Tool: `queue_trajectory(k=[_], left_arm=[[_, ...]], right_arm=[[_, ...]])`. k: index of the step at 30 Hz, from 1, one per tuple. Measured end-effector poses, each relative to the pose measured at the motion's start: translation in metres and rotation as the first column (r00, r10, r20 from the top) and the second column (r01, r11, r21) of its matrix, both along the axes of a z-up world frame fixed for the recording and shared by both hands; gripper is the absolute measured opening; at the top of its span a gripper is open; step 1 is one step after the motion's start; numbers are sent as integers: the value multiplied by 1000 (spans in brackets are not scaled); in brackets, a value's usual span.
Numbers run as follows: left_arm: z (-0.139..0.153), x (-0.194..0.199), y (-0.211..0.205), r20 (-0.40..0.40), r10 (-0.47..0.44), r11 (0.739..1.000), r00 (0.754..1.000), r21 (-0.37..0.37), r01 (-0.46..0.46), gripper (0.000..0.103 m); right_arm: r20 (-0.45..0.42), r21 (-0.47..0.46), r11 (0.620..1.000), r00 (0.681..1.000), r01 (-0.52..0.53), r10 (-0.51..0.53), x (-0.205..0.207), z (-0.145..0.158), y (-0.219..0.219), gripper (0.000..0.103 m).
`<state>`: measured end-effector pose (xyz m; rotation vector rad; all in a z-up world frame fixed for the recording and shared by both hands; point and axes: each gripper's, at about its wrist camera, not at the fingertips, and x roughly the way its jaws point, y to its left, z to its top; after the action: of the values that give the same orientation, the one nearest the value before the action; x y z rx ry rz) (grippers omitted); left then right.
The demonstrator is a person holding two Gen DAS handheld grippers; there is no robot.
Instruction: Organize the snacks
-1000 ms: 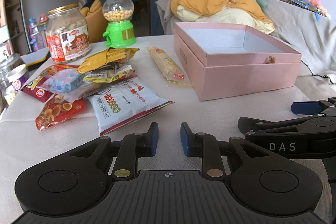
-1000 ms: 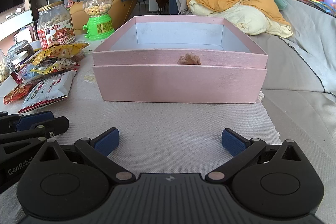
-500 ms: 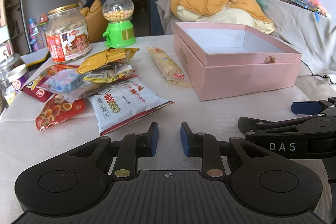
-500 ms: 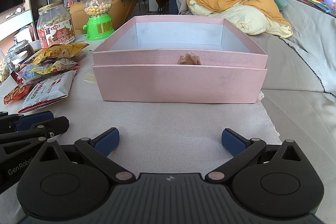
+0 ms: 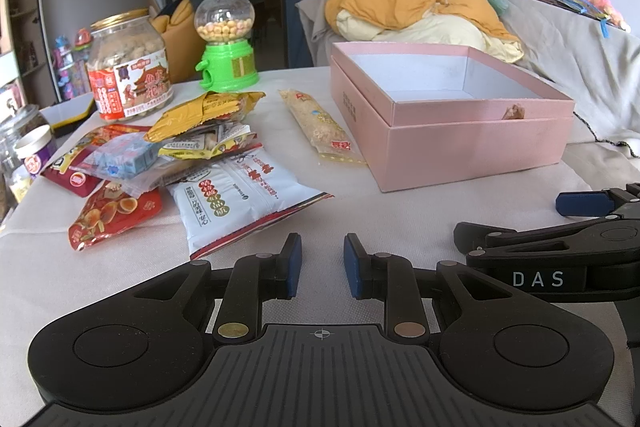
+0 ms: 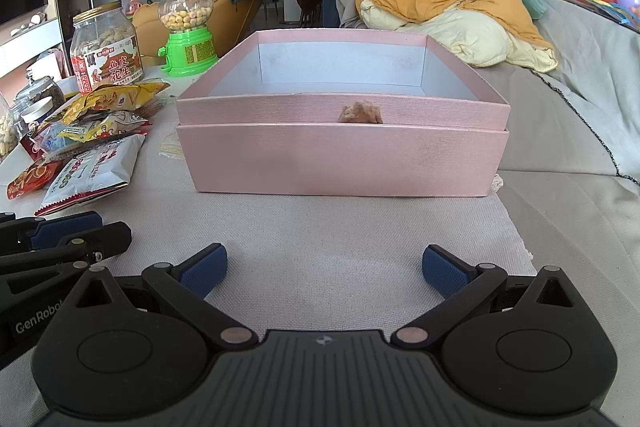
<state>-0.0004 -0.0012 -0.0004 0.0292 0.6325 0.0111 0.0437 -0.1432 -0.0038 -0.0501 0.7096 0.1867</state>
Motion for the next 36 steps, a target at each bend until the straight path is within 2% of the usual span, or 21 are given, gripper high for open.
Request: queue_trajectory(k=[16, 20, 22, 24, 28, 31, 34, 36], left_arm=[[2, 0, -1, 0, 0, 1000, 1000, -4, 0, 27], [2, 1, -7, 0, -2, 999, 1000, 37, 2, 27], [2, 1, -4, 1, -3, 1000, 1000, 20, 3, 27], [4, -1, 3, -8, -20, 999, 1000, -27, 20, 27], [11, -5, 14, -37, -49, 997, 998, -62, 47, 27], [25, -11, 25, -33, -65, 994, 997, -90, 62, 27], [42, -17, 43, 2, -44, 993, 999, -110, 44, 27], [51, -18, 63, 22, 6, 994, 1000, -108, -3, 27]], right_arm=[[0, 0, 1000, 1000, 1, -1, 1, 0, 1, 103], [-2, 3, 1000, 1000, 0, 0, 1, 1, 1, 103], [-2, 3, 1000, 1000, 0, 0, 0, 1, 0, 103], [-11, 1, 1000, 1000, -6, 6, 2, 2, 2, 103], [-96, -2, 1000, 995, -28, 28, 7, 9, -3, 103], [-127, -21, 998, 991, -55, 52, 7, 11, -2, 103], [-158, -29, 995, 983, -96, 91, 11, 15, -4, 103], [-172, -30, 991, 978, -127, 120, 13, 18, -1, 103]])
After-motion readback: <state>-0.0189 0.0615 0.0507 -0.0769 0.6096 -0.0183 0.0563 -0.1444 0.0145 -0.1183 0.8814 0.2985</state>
